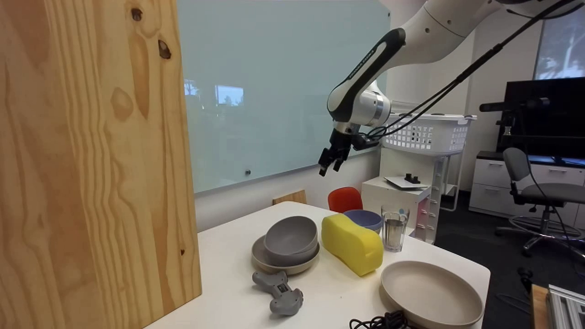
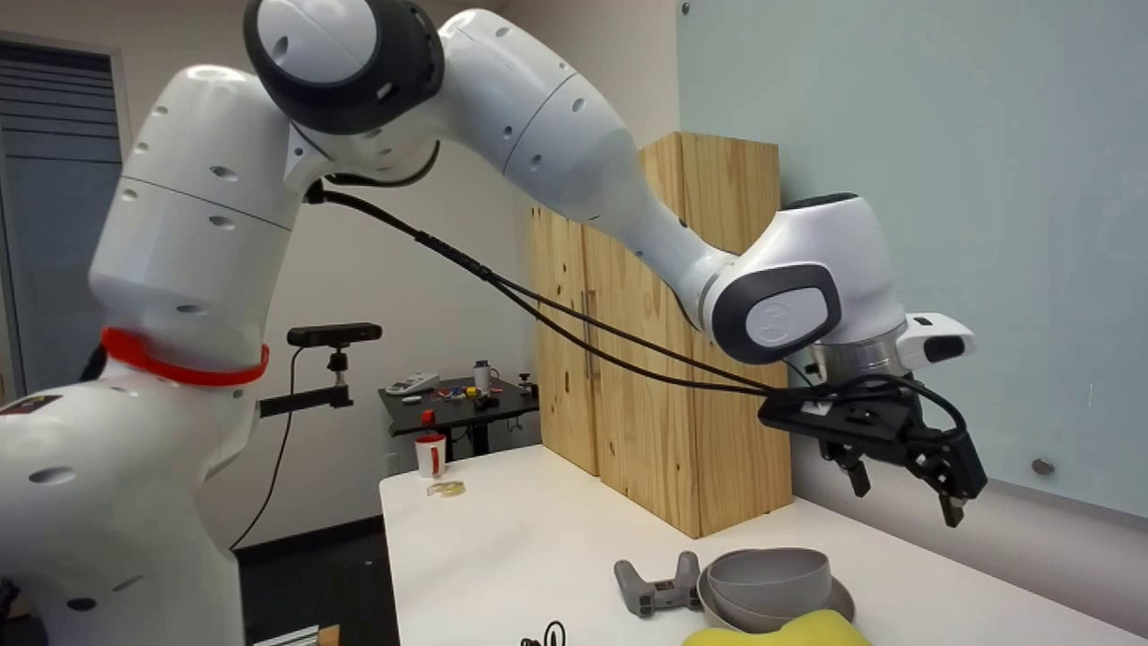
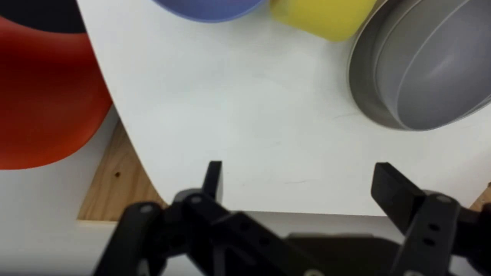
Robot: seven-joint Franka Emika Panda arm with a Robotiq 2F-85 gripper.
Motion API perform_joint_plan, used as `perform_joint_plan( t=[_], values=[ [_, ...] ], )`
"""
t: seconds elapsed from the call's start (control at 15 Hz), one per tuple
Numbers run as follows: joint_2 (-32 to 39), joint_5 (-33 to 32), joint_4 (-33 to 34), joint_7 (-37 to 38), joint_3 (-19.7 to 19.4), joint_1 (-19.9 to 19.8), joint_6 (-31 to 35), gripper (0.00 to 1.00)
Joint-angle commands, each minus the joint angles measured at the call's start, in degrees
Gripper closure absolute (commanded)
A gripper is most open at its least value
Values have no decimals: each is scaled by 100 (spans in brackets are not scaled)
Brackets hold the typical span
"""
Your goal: Remove the sponge from the bowl
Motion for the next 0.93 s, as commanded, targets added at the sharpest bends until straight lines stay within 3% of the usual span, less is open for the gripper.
perform_joint_plan(
  t=[0.0,0.2,0.87],
  values=[
    [-248,-1283,-451,1397,-373,305,625,0],
    [-547,-1906,-778,2085,-449,399,565,0],
    [-2289,-2270,-2221,2716,86,718,65,0]
  ],
)
